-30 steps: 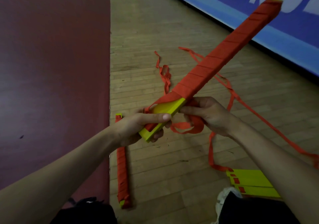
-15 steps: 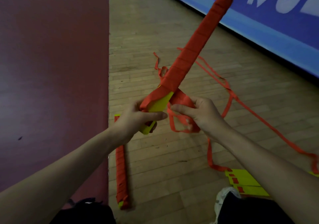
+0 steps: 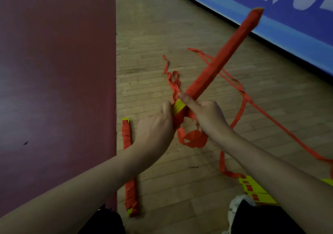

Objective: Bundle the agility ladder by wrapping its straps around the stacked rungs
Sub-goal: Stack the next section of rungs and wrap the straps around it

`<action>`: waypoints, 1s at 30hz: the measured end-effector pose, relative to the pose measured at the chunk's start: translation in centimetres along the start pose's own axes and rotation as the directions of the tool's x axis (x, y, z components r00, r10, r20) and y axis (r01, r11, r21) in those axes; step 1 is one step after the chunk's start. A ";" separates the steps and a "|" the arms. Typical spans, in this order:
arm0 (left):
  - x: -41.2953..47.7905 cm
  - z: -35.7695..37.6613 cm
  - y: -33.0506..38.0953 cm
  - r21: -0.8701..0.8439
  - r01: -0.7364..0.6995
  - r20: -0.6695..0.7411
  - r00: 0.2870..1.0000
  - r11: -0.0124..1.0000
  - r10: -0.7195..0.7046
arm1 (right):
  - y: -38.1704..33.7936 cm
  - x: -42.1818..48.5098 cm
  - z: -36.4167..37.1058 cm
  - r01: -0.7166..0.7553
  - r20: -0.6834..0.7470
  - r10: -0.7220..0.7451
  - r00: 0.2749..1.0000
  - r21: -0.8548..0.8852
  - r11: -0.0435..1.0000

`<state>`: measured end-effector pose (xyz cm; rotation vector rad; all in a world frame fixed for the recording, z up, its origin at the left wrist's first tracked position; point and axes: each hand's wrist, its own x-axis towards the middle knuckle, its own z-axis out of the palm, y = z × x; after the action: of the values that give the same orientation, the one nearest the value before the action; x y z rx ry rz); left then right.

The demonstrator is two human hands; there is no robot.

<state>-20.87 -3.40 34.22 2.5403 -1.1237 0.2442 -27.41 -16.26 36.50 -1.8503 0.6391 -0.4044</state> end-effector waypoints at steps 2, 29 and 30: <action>-0.4 0.3 0.2 0.168 -0.095 -0.112 0.987 0.981 0.115 | 0.0 0.1 0.2 -0.026 -0.004 0.026 1.000 0.049 0.998; 0.2 -2.0 -2.7 -0.770 0.638 0.595 0.724 -0.012 0.350 | 1.3 0.2 -2.1 0.061 0.322 -0.207 0.924 0.410 0.910; 0.2 -1.8 -2.6 -0.790 0.613 0.571 0.744 -0.016 0.347 | 1.3 0.2 -2.2 0.056 0.332 -0.197 0.922 0.391 0.919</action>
<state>-18.82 -1.20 35.32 1.1497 -0.6148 -1.2705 -28.77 -18.43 36.11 -1.5439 0.1653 -0.2349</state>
